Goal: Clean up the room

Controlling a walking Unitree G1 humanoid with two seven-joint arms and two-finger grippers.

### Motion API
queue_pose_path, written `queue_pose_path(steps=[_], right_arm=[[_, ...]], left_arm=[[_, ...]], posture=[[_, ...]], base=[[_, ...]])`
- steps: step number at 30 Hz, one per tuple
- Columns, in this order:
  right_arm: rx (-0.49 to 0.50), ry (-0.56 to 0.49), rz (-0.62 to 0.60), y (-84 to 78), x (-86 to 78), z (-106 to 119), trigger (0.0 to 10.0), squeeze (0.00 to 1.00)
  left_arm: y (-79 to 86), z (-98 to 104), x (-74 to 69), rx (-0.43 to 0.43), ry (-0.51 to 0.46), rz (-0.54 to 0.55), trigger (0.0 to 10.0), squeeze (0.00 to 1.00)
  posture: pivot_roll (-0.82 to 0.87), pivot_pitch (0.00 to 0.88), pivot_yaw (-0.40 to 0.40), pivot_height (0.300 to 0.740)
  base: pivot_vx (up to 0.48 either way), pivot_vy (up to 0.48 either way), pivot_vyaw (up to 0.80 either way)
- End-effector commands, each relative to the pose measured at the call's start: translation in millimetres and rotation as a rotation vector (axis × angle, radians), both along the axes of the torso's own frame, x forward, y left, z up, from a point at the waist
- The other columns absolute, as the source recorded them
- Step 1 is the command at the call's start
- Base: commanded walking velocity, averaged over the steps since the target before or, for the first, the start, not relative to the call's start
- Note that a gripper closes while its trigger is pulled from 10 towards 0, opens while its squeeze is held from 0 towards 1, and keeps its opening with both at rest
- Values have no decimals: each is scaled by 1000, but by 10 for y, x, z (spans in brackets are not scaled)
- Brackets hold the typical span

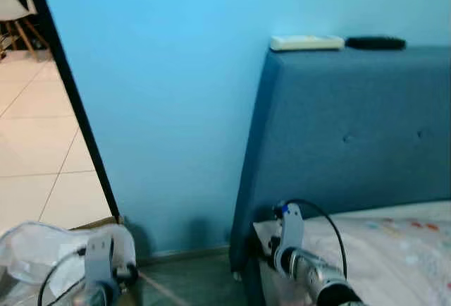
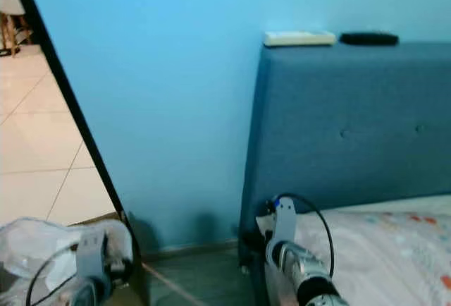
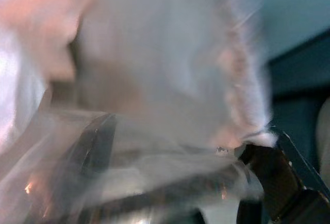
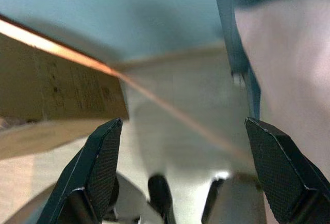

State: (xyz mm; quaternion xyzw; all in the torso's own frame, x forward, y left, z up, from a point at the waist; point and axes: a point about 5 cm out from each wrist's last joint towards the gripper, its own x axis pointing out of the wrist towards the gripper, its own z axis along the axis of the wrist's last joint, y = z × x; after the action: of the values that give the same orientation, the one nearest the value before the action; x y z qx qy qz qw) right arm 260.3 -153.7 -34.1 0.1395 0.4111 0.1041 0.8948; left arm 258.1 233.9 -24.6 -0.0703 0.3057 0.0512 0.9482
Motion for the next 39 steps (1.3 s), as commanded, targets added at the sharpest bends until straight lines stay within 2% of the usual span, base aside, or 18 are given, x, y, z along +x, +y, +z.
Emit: queue_pose_path(steps=[1,5,6,7,8,9,10,11,13,16,21,27,33,36,39], right_arm=[[-28,44,-25,-50,-113,-99,10000,0],[-32,61,-43,-70,-155,-135,10000,0],[-41,85,-70,-97,-220,-188,10000,0],[-46,103,-81,-107,-279,-234,10000,0],[-46,103,-81,-107,-279,-234,10000,0],[-49,109,-87,-107,-319,-263,10000,0],[-49,109,-87,-107,-319,-263,10000,0],[-69,118,-93,-115,-356,-290,10000,0],[-98,126,-96,-122,-401,-322,10000,0],[-135,141,-69,-130,-462,-360,10000,0],[-139,144,-69,-135,-474,-366,10000,0],[-170,167,-68,-176,-567,-418,10000,0],[-202,177,-80,-221,-632,-452,10000,0],[-214,182,-94,-260,-666,-466,10000,0],[-219,186,-99,-279,-685,-473,10000,0]], left_arm=[[59,6,-14,19,3,15,10000,0],[51,-2,-19,26,10,8,10000,0],[33,-64,-85,40,48,-1,10000,0],[0,-183,-226,45,115,-8,10000,0],[0,-183,-226,45,115,-8,10000,0],[-27,-316,-407,47,194,-5,10000,0],[-27,-316,-407,47,194,-5,10000,0],[-53,-446,-612,46,277,0,10000,0],[-83,-601,-904,42,378,12,10000,0],[-107,-672,-1059,41,427,17,10000,0],[-112,-679,-1075,41,432,16,10000,0],[-176,-697,-1082,42,440,15,10000,0],[-332,-674,-947,45,424,-12,10000,0],[-464,-657,-859,43,416,-30,10000,0],[-370,-665,-911,49,420,-29,10000,0]], posture=[[-8,0,-92,691],[-8,0,-92,696],[-8,0,-88,701],[-8,0,-88,706],[-8,0,-88,706],[-6,0,-88,711],[-6,0,-88,711],[-6,0,-86,716],[-13,0,-78,716],[-13,0,-78,716],[-13,0,-78,716],[-6,0,-77,716],[-16,0,-70,716],[-23,0,-69,716],[-27,0,-70,716]], base=[[0,0,0],[0,0,0],[0,0,0],[0,0,0],[0,0,0],[0,0,0],[0,0,0],[0,0,0],[0,0,0],[-81,0,0],[-246,0,0],[-276,0,0],[-296,0,0],[-305,0,0],[-311,0,0]])
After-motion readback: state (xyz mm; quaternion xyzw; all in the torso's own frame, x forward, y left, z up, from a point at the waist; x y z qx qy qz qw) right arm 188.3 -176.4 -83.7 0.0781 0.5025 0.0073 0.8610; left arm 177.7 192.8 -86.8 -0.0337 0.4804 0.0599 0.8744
